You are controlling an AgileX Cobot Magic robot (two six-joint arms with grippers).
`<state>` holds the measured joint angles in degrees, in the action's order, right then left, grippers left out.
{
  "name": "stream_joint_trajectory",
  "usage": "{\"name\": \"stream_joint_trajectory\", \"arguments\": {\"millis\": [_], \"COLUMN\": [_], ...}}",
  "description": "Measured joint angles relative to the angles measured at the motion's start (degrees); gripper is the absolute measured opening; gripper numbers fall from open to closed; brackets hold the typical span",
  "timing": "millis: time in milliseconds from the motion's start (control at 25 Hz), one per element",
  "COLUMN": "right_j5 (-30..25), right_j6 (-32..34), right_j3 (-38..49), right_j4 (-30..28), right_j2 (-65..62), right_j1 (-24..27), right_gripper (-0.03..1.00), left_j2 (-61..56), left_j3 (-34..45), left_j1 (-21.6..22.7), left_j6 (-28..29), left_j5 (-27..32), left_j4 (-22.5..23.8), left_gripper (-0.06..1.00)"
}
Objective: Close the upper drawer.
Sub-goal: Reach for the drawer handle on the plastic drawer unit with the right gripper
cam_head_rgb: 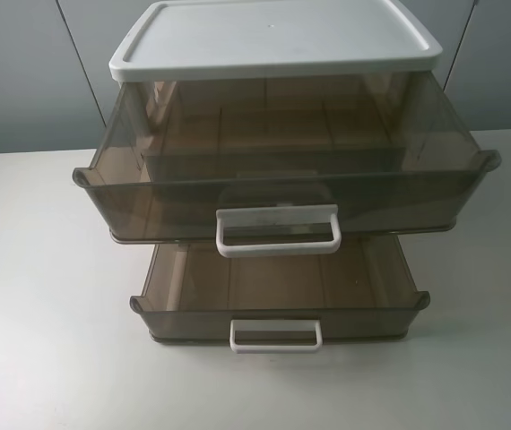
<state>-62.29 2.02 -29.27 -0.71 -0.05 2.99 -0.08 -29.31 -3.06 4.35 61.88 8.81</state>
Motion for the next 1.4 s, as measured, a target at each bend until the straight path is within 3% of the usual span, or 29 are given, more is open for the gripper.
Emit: {"name": "stream_joint_trajectory", "arguments": {"millis": [680, 920, 1080, 1400], "right_j5": [0.4, -0.9, 1.2, 6.2], "right_j6": [0.0, 0.1, -0.7, -6.4], "right_j3": [-2.5, -9.3, -13.9, -29.0], "right_j4": [0.7, -3.4, -6.4, -7.3], "right_j2": [0.1, 12.1, 23.7, 45.5], "right_j1": [0.0, -0.6, -5.7, -25.4], "right_gripper": [0.63, 0.63, 0.63, 0.63], "left_j2": [0.0, 0.0, 0.0, 0.0], "left_j3": [0.0, 0.0, 0.0, 0.0], "left_j1": [0.0, 0.0, 0.0, 0.0], "left_j6": [0.0, 0.0, 0.0, 0.0], "left_j5": [0.0, 0.0, 0.0, 0.0], "left_j4": [0.0, 0.0, 0.0, 0.0], "left_gripper": [0.74, 0.74, 0.74, 0.74]}}
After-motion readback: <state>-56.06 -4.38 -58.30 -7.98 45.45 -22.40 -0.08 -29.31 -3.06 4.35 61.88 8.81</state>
